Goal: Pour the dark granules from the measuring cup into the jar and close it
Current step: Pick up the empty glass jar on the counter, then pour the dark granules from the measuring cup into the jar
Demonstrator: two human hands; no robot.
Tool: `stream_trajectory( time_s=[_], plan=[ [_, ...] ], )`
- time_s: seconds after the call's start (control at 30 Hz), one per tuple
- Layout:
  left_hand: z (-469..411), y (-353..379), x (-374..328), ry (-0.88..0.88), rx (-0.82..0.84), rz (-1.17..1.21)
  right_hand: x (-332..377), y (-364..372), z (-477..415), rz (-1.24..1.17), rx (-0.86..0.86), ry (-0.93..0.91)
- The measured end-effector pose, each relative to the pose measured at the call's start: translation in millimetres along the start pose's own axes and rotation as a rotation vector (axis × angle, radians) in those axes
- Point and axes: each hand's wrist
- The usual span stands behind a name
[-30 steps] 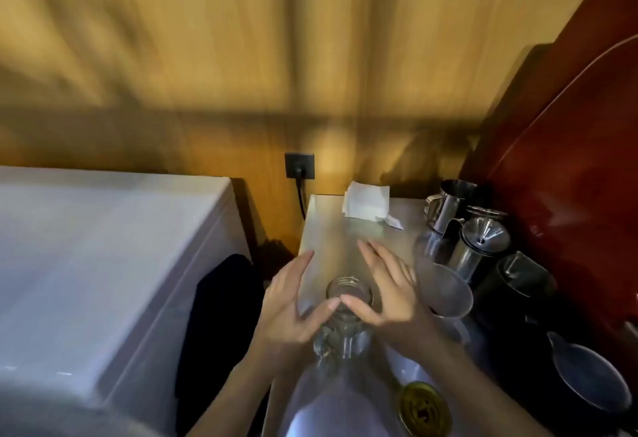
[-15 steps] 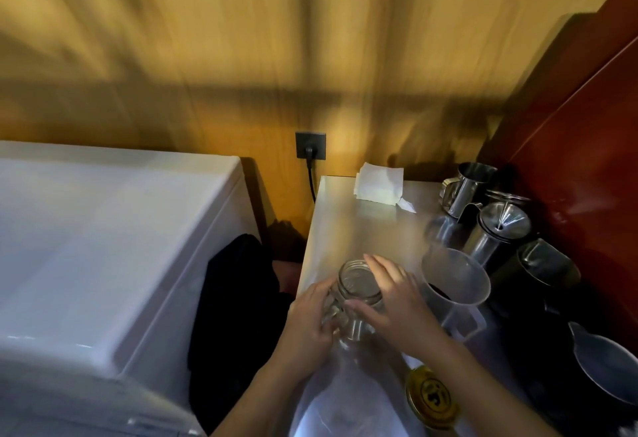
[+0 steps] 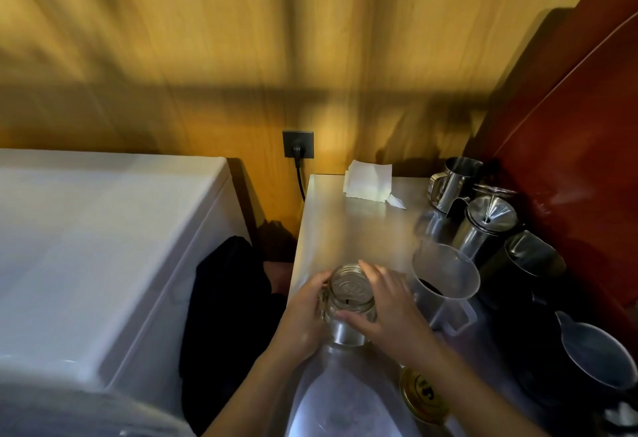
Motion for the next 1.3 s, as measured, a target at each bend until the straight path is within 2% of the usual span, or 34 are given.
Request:
stream_trajectory(
  time_s=[0.23,0.37,0.5,0.6,0.77,0.93,1.0,1.1,1.23,1.3],
  plan=[
    [0,-3,4,-0.011,0.004,0.034,-5,-10,3,0.002,0.019,-0.041],
    [-3,-3,8,-0.023,-0.003,0.039,-14,-25,7,0.035,-0.082,-0.009],
    [-4,-2,12,-0.014,0.011,0.021,-29,-38,16,0.082,-0.218,0.146],
    [-6,-1,14,-0.007,0.009,0.023,-43,-40,24,0.138,-0.275,0.328],
    [-7,3,16,0.008,-0.021,0.012,-57,-33,42,0.169,-0.188,0.646],
    [-7,4,16,-0.002,-0.036,-0.008,-67,-32,50,-0.014,-0.014,0.748],
    [-6,3,16,-0.006,-0.041,-0.021,-71,-33,51,-0.051,0.021,0.734],
    [-6,1,19,-0.018,-0.043,-0.031,-78,-35,51,-0.232,0.067,0.684],
    [-5,-4,25,-0.073,-0.036,-0.057,-88,-31,47,-0.348,0.035,0.672],
    [-4,-5,26,-0.088,-0.043,-0.076,-92,-29,44,-0.558,-0.043,0.734]
  ],
)
Point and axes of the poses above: each hand's wrist, its own z-axis away from the middle knuckle, its own y-axis out of the palm, x = y × z, and after that the axes turned 13 degrees about z, right-handed
